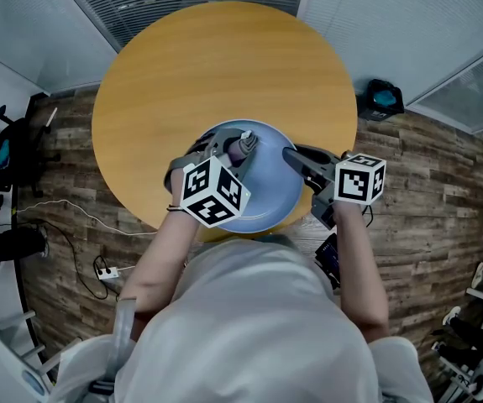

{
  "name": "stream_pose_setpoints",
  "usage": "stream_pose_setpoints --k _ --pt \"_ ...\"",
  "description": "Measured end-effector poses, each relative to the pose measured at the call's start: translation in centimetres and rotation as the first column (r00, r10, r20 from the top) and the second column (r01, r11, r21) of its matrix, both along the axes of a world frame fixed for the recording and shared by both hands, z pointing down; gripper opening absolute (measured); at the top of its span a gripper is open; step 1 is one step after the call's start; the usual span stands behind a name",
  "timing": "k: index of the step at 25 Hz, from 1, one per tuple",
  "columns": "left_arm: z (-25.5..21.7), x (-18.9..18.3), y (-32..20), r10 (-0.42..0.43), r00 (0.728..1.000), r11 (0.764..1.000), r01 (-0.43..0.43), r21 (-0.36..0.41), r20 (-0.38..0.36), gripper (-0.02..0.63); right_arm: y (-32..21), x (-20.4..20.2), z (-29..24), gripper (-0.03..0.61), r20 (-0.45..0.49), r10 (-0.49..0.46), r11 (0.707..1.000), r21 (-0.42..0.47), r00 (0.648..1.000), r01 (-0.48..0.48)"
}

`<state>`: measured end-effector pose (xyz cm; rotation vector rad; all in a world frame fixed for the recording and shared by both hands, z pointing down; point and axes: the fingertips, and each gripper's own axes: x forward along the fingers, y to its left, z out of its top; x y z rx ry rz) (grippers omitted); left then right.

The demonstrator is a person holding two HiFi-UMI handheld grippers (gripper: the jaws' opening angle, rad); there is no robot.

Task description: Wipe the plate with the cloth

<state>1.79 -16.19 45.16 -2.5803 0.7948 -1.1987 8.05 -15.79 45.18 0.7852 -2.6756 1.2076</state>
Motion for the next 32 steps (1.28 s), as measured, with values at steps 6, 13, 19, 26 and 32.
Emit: stream_pose_setpoints --k 6,13,19,26,32 --pt "0.5 1.9 1.6 0.058 0.998 0.998 -0.058 -0.018 0.001 0.078 -0.6 0.4 -0.2 0.066 0.021 0.018 1.000 -0.003 1.000 -0.018" --pt "1.2 3.2 3.5 0.117 0.993 0.992 -0.117 -0.039 -0.002 0.078 -1.0 0.4 -0.3 0.067 0.028 0.015 1.000 -0.001 1.000 -0.015" --pt "1.9 4.2 5.8 0.185 0.983 0.981 -0.184 -0.056 0.001 0.078 -1.2 0.6 -0.9 0.067 0.045 0.043 0.999 0.003 0.998 -0.043" --pt "2.7 5.0 7.6 0.242 0.970 0.968 -0.241 -0.073 0.010 0.078 -1.4 0.9 -1.6 0.072 0.067 0.060 0.998 0.001 0.996 -0.061" --pt "3.3 5.4 8.7 0.276 0.961 0.957 -0.274 -0.099 0.007 0.078 -1.9 1.3 -1.9 0.072 0.060 0.081 0.997 0.014 0.995 -0.082"
